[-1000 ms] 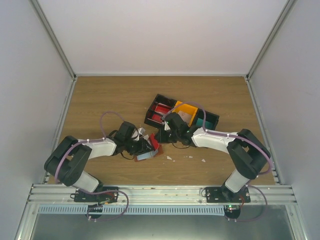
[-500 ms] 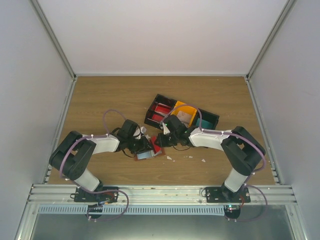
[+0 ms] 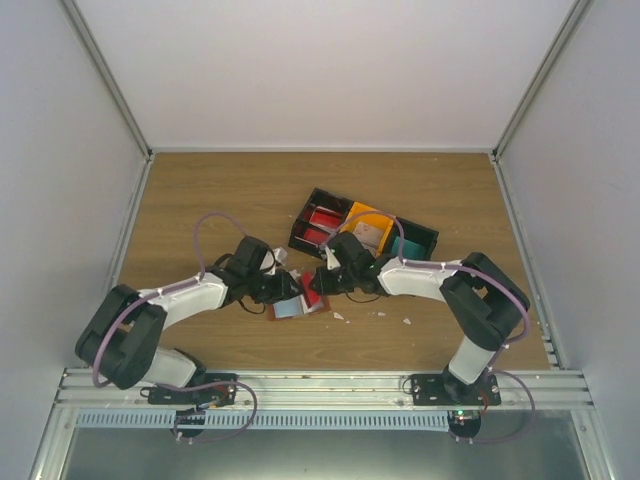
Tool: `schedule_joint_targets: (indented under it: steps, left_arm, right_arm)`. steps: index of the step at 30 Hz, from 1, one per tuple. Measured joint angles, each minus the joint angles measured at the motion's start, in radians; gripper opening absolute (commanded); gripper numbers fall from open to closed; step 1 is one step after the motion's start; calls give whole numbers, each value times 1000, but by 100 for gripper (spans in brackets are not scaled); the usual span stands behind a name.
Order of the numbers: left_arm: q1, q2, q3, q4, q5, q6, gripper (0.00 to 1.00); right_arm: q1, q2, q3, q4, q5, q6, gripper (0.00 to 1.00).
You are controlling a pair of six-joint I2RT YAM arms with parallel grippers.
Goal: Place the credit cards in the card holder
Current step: Insert the credit card into the card holder.
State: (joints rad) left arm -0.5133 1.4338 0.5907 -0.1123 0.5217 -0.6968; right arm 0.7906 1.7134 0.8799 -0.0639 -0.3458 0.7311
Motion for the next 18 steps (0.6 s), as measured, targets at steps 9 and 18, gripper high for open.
schedule_joint_targets:
  steps: [9, 18]
  left_arm:
    - [71, -77, -19, -151, -79, 104, 29]
    - [83, -84, -65, -145, -78, 106, 23]
  right_arm:
    - [-34, 11, -17, 77, -82, 48, 0]
    - [-44, 18, -22, 96, -111, 134, 0]
